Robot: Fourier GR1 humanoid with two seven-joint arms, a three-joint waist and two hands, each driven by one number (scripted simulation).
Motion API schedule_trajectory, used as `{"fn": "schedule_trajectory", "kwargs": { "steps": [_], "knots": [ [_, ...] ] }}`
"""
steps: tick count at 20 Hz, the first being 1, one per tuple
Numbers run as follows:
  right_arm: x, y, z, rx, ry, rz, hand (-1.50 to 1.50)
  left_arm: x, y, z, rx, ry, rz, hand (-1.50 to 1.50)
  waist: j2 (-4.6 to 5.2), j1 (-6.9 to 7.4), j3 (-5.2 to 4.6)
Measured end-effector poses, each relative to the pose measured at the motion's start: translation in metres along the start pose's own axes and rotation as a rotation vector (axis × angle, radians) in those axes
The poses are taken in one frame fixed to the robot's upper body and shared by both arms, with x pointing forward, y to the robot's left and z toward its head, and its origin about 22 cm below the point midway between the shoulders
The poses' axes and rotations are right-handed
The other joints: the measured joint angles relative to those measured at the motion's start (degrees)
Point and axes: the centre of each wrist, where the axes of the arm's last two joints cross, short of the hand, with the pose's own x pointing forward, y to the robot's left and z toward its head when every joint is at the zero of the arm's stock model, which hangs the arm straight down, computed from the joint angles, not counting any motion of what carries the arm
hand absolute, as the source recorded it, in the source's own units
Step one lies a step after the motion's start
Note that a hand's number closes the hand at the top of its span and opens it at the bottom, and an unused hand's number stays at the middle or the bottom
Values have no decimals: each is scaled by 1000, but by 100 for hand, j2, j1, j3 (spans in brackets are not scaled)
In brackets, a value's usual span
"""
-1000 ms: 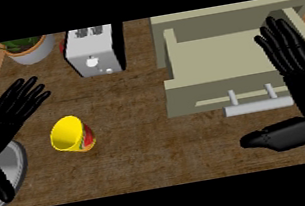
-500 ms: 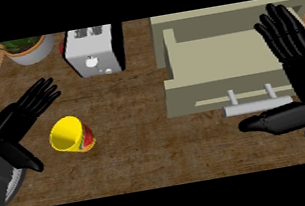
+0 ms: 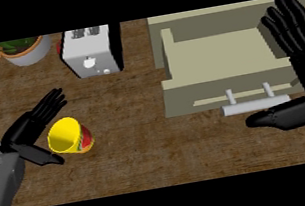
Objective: Pick up the cup, place it into the drawer and close the drawer
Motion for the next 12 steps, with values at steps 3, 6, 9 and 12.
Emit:
{"fn": "schedule_trajectory", "kwargs": {
  "steps": [3, 6, 9, 12],
  "knots": [
    [1, 6, 0, 3, -9, 0, -150, -12, -2, 4, 25, 11, -27, -150, 15, -37, -5],
    [0, 0, -1, 10, -15, 3, -150, -23, -5, 9, 41, 16, -47, -150, 34, -67, -11],
    [4, 4, -4, 16, -15, -2, -150, -33, -9, 13, 45, 19, -63, -150, 41, -89, -17],
    [6, 3, -5, 21, -16, -8, -150, -39, -14, 11, 46, 13, -65, -150, 48, -116, -20]
  ]
}}
